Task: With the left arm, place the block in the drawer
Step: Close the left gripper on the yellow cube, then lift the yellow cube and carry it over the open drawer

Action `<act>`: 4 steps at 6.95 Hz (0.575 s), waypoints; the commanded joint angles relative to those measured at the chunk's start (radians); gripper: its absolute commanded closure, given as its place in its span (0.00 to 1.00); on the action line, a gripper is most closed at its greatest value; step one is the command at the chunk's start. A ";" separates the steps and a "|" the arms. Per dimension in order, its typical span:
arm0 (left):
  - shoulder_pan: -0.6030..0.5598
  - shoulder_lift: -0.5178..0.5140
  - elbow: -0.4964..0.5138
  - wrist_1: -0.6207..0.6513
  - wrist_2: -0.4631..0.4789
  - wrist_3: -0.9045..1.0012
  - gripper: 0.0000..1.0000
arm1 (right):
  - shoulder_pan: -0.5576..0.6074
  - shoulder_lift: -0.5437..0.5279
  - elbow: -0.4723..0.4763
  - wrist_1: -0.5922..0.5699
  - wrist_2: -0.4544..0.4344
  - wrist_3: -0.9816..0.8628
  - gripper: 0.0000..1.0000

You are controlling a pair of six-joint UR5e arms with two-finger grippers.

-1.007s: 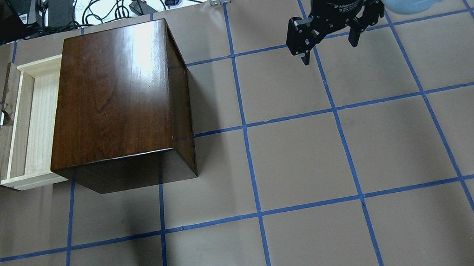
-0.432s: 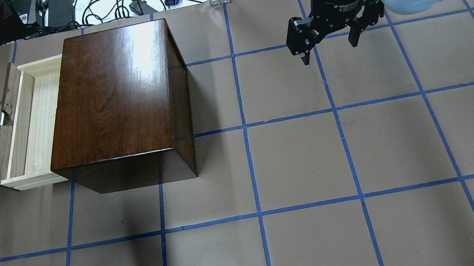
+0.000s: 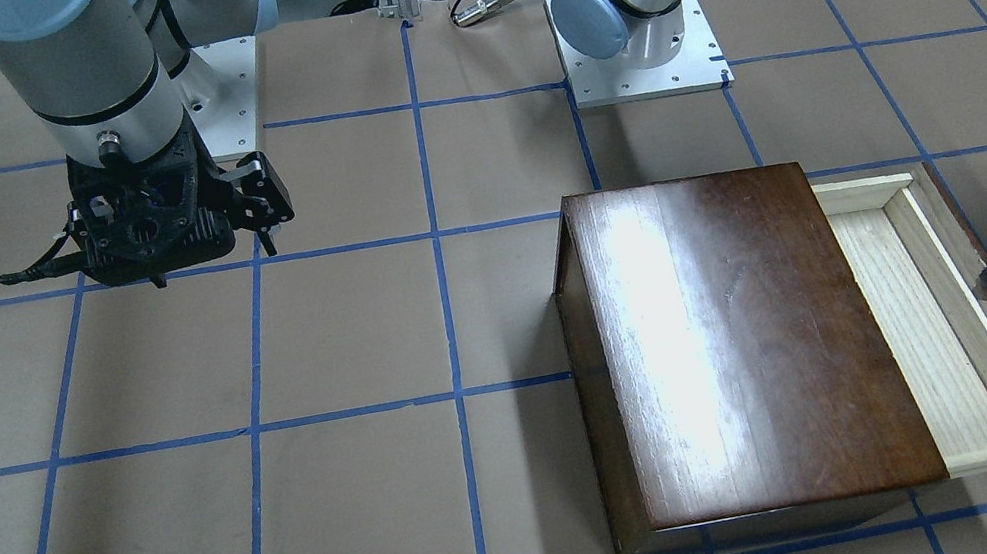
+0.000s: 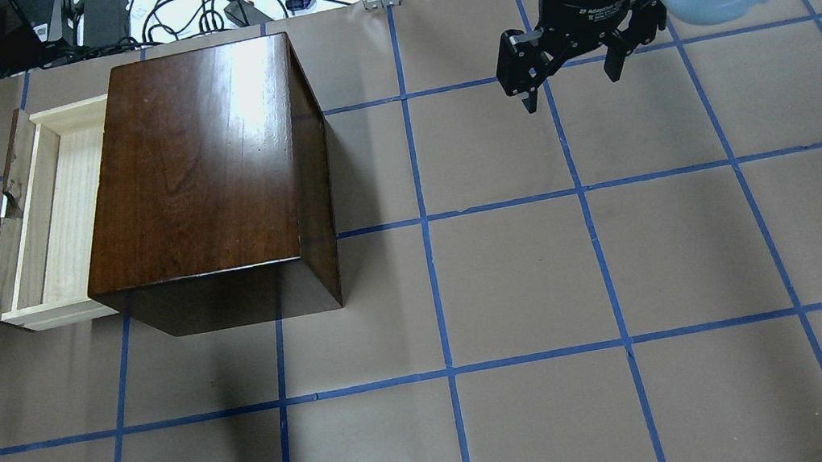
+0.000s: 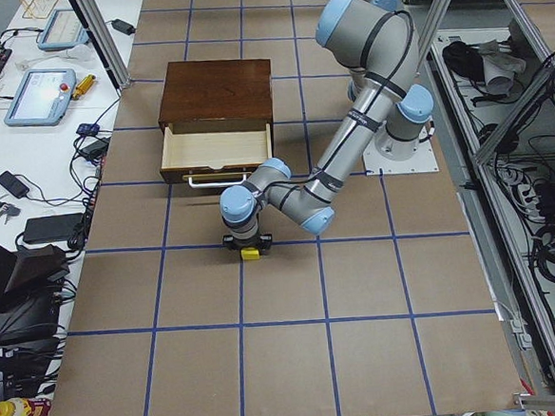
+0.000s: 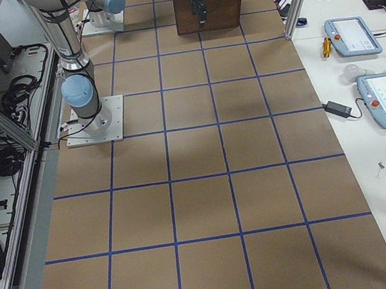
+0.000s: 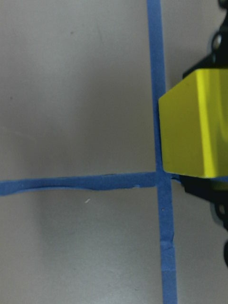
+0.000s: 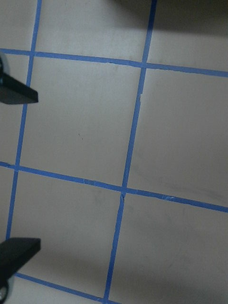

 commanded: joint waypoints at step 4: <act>-0.002 0.027 0.011 0.000 0.007 0.000 0.88 | 0.000 0.000 0.000 0.000 0.000 0.001 0.00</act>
